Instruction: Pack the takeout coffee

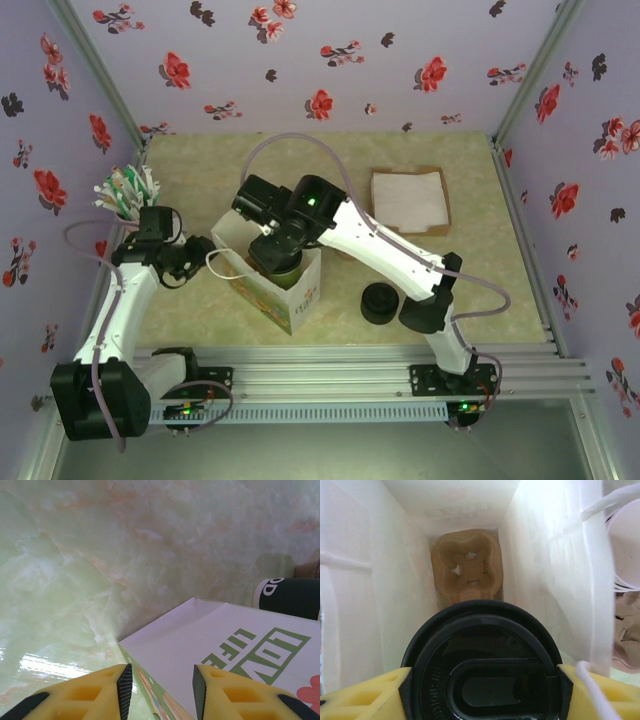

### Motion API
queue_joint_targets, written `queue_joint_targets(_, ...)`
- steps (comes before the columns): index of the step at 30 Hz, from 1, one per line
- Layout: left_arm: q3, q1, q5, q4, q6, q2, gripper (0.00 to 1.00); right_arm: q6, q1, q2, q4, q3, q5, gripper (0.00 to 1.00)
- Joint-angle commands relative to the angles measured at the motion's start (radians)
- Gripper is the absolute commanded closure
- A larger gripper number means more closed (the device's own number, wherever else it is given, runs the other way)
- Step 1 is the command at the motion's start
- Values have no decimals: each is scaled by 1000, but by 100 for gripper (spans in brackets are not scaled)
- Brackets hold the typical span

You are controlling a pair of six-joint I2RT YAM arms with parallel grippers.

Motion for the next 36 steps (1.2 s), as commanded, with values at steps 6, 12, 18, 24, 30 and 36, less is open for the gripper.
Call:
queue_joint_targets(6, -8, -8, 9, 12, 0, 8, 62, 14, 21, -114, 174, -195, 61, 32)
queue_joint_targets(12, -10, -7, 10, 20, -1, 9, 62, 28, 30, -137, 216, -267, 61, 32)
queue_joint_targets(18, -13, -8, 12, 23, -3, 7, 62, 45, 31, -146, 246, -334, 54, 32)
queue_joint_targets(24, -10, -8, 13, 25, -4, 5, 62, 64, 32, -135, 243, -358, 55, 32)
queue_joint_targets(30, -10, -8, 13, 25, -6, 5, 62, 67, 32, -133, 260, -374, 55, 32)
queue_joint_targets(36, -10, -8, 18, 22, -3, -2, 62, 70, 31, -141, 293, -407, 53, 32)
